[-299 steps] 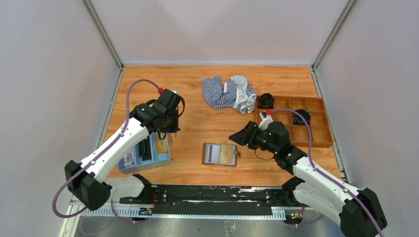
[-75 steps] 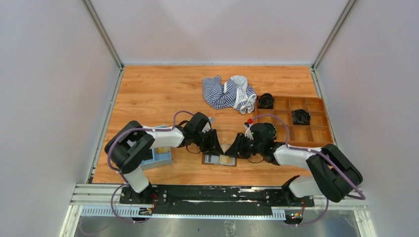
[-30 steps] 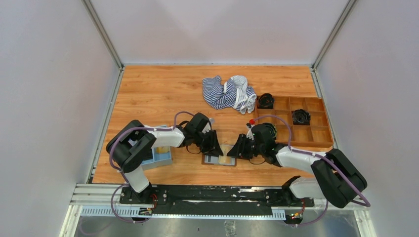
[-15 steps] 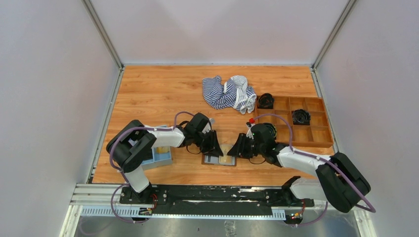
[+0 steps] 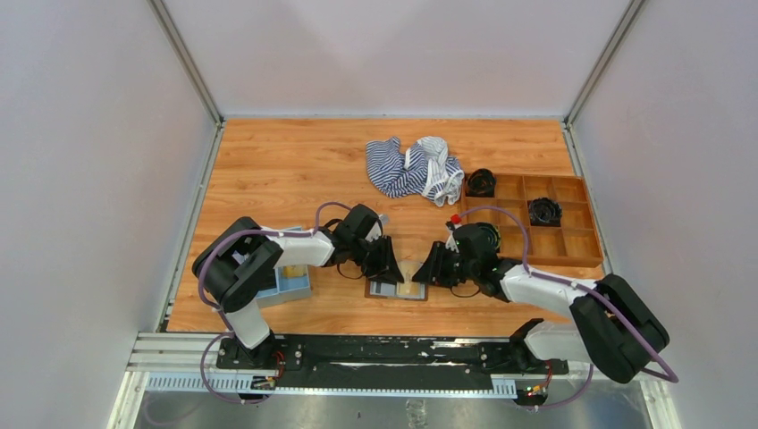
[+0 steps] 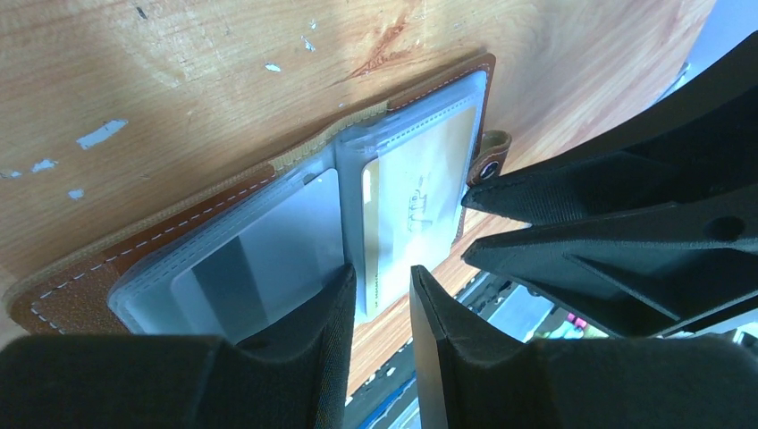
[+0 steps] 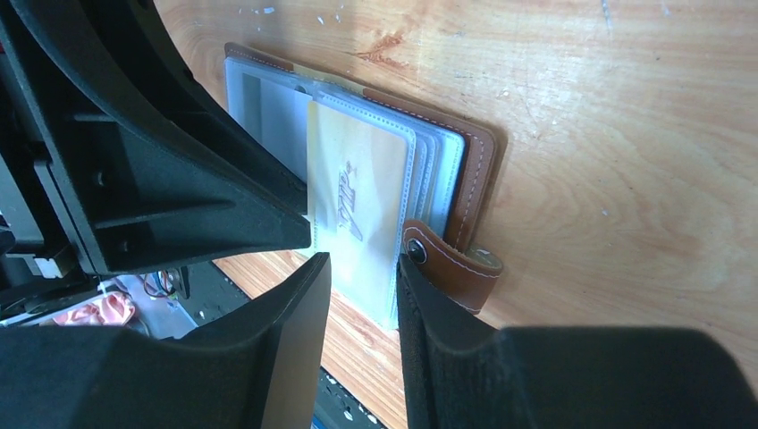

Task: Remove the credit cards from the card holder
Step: Remove the credit card from the card holder.

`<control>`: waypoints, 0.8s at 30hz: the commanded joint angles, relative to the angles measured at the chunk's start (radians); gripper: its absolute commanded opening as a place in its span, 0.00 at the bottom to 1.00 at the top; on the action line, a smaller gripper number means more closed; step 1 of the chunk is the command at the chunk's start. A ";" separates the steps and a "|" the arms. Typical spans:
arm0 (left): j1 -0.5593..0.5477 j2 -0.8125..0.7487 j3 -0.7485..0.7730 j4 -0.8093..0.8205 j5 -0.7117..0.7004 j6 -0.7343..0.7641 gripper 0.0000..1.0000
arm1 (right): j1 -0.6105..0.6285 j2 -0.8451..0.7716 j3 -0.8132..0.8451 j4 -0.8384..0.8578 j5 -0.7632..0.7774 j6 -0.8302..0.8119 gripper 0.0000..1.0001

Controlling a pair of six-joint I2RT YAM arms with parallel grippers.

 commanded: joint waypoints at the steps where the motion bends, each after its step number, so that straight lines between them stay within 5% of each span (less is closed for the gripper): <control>1: -0.010 0.018 0.020 0.007 0.019 0.012 0.31 | 0.016 -0.013 0.020 -0.061 0.057 -0.015 0.38; 24: -0.010 0.021 0.029 0.007 0.023 0.016 0.31 | 0.025 -0.008 0.008 0.011 0.018 -0.006 0.38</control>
